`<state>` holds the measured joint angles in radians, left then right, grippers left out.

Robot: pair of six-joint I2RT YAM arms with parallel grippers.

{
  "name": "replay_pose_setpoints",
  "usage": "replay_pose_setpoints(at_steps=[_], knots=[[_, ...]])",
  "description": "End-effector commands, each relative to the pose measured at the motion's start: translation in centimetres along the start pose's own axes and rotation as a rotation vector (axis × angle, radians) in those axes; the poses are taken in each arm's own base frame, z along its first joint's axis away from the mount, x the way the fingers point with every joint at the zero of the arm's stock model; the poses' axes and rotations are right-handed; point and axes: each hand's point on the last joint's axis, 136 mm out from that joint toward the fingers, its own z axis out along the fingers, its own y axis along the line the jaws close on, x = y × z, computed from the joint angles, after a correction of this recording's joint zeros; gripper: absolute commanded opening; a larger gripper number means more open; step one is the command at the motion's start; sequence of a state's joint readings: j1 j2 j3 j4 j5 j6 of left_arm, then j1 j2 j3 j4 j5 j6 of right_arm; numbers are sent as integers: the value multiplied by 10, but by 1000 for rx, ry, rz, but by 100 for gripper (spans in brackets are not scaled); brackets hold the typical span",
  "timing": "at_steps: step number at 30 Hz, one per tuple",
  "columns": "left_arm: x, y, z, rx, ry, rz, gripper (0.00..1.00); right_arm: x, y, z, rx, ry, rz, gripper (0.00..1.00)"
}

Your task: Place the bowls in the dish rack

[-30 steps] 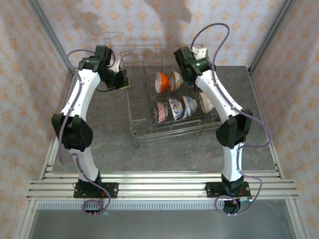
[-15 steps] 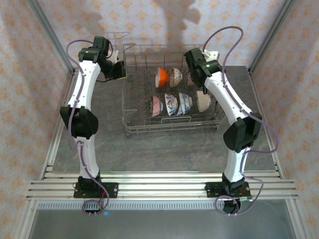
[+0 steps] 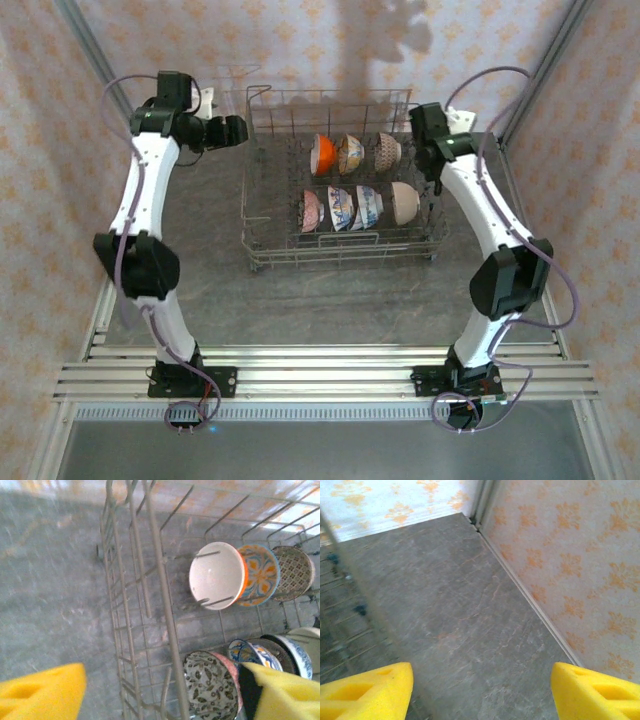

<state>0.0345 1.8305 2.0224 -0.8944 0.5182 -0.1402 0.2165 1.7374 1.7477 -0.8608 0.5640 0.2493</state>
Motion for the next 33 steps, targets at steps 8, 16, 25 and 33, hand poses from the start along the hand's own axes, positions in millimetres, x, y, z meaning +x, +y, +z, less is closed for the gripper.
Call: replay_pose_setpoints(at_steps=[8,16,25,33], knots=[[-10,67,-82,-328,-476,-31,99,41,-76,98,69,47,188,84],[92,153,-46,-596,-481,-74,99,128,-52,149,-18,133,176,100],[168,187,-5,-660,-494,-99,99,153,-5,120,-233,-59,73,100],[175,170,22,-681,-553,91,99,174,19,74,-529,-353,39,100]])
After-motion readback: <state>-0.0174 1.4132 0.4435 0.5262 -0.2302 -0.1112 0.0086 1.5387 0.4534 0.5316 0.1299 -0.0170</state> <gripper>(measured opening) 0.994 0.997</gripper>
